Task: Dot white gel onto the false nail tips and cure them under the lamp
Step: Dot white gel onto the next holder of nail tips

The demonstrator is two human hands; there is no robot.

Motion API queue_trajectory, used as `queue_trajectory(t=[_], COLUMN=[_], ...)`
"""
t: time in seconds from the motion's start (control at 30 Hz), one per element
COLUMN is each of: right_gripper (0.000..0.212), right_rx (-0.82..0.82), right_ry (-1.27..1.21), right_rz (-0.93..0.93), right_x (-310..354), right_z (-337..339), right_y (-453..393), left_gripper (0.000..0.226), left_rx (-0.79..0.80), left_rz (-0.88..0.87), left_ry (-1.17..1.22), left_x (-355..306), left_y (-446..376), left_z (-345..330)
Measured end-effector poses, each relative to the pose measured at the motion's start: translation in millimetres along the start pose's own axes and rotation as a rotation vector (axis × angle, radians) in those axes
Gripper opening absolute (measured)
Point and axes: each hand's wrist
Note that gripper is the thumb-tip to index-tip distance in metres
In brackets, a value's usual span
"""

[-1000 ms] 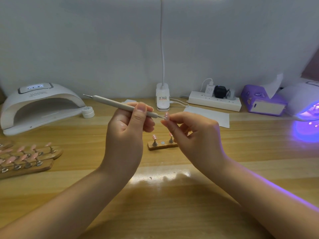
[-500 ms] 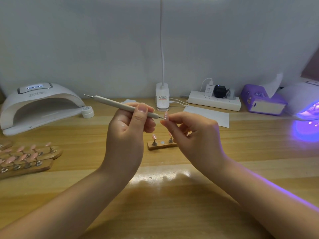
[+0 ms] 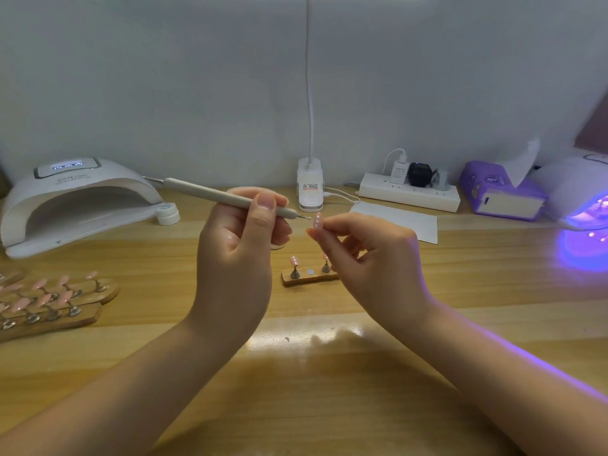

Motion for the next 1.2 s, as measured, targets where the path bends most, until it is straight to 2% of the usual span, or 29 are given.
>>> queue_trajectory(t=[0.1,0.2,1.2], right_gripper=[0.011,0.011,0.012], right_rx=[0.002,0.000,0.001], right_ry=[0.001,0.001,0.018], right_rz=[-0.018,-0.018,0.015], right_x=[0.5,0.7,-0.3], right_z=[-0.1,0.3,0.3], right_y=[-0.2,-0.4,0.1], left_gripper=[0.013,0.010,0.009], left_rx=[0.070,0.104,0.097], left_rz=[-0.130,-0.175,-0.150], left_ry=[-0.164,-0.236,-0.276], left_x=[-4.0,-3.9,1.4], left_y=[0.9,3.1,3.8], left_z=[-0.3,-1.5,-2.0])
Point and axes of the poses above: each hand's wrist, its own y-axis away from the middle knuckle, its own z-axis out of the back of the hand, x = y × z, and after that the axes turned 15 degrees about x, right-handed
